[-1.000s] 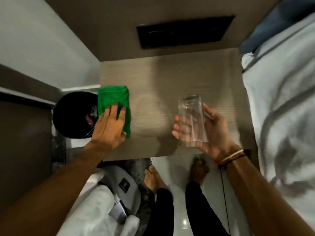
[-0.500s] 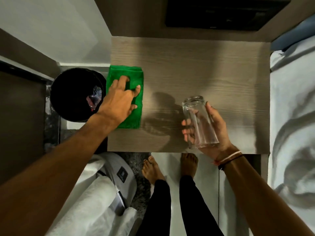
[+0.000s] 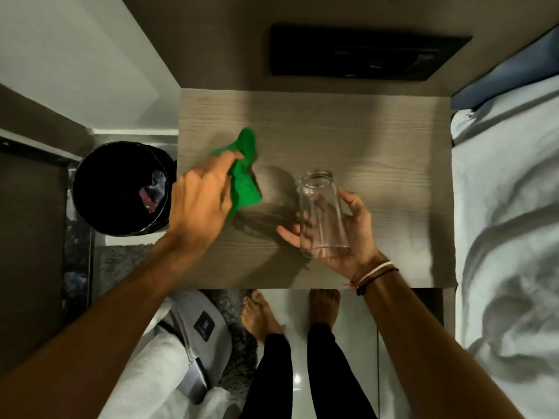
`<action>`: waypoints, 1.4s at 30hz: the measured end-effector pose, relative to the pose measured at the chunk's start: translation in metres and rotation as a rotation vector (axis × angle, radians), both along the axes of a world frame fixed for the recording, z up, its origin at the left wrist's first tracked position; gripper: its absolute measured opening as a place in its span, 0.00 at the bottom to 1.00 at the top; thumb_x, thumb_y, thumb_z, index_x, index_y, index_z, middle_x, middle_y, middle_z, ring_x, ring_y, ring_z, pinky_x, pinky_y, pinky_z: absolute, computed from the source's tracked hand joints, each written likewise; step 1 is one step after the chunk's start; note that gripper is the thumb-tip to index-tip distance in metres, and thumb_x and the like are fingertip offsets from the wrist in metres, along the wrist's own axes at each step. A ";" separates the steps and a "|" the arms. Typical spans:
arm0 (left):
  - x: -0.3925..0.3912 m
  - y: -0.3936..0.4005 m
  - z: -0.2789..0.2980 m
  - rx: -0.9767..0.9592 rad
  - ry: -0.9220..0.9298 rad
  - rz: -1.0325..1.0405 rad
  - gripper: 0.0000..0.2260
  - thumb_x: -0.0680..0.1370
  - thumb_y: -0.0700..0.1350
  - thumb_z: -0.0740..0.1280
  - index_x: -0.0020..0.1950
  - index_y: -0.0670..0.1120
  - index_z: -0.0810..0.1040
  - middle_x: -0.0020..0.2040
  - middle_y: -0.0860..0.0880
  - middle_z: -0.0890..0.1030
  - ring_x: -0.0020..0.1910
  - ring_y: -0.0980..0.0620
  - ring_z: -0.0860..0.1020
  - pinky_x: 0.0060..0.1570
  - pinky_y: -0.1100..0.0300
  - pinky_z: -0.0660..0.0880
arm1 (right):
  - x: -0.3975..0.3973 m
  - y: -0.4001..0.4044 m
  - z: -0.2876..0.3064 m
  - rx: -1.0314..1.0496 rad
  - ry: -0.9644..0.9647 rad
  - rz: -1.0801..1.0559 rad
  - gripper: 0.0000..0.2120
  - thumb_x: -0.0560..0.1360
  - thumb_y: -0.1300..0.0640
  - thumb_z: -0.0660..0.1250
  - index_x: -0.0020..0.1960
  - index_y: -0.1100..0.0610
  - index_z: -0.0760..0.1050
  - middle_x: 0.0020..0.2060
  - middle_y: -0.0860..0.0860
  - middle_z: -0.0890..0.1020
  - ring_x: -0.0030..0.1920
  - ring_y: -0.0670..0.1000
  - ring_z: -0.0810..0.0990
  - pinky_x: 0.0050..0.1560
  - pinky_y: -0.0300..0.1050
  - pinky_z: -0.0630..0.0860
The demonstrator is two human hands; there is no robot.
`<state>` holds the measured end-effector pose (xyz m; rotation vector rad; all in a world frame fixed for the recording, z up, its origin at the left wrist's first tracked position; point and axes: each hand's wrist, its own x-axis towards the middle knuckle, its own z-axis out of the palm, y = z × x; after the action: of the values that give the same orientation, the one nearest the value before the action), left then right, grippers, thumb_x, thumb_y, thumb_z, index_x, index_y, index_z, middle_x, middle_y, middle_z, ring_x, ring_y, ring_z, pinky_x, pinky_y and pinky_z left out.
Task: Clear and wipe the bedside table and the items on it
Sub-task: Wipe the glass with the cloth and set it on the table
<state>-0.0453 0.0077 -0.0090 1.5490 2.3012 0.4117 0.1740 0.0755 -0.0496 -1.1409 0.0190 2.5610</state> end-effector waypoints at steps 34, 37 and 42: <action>0.090 0.081 0.059 0.032 -0.151 -0.277 0.26 0.78 0.34 0.62 0.71 0.56 0.73 0.75 0.55 0.70 0.75 0.50 0.68 0.70 0.47 0.72 | -0.010 0.042 0.013 0.233 0.001 -0.055 0.36 0.74 0.30 0.63 0.71 0.55 0.71 0.56 0.56 0.78 0.56 0.55 0.75 0.60 0.49 0.70; 0.094 0.074 0.055 0.032 -0.185 -0.292 0.25 0.77 0.34 0.63 0.70 0.55 0.74 0.74 0.54 0.71 0.75 0.50 0.69 0.69 0.47 0.73 | -0.002 0.052 0.009 0.170 -0.008 -0.161 0.29 0.80 0.36 0.51 0.67 0.55 0.72 0.54 0.56 0.78 0.51 0.55 0.76 0.53 0.49 0.71; 0.076 0.039 0.066 0.049 -0.274 -0.480 0.24 0.73 0.28 0.66 0.64 0.50 0.81 0.66 0.49 0.80 0.55 0.61 0.75 0.41 0.71 0.72 | 0.021 0.059 0.009 0.209 -0.057 -0.042 0.29 0.82 0.44 0.50 0.76 0.59 0.65 0.59 0.57 0.77 0.53 0.54 0.79 0.44 0.47 0.81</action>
<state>0.0305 0.0472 0.0571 1.8651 1.6595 0.5136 0.1954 0.1350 -0.0401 -1.1196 -0.2300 2.4263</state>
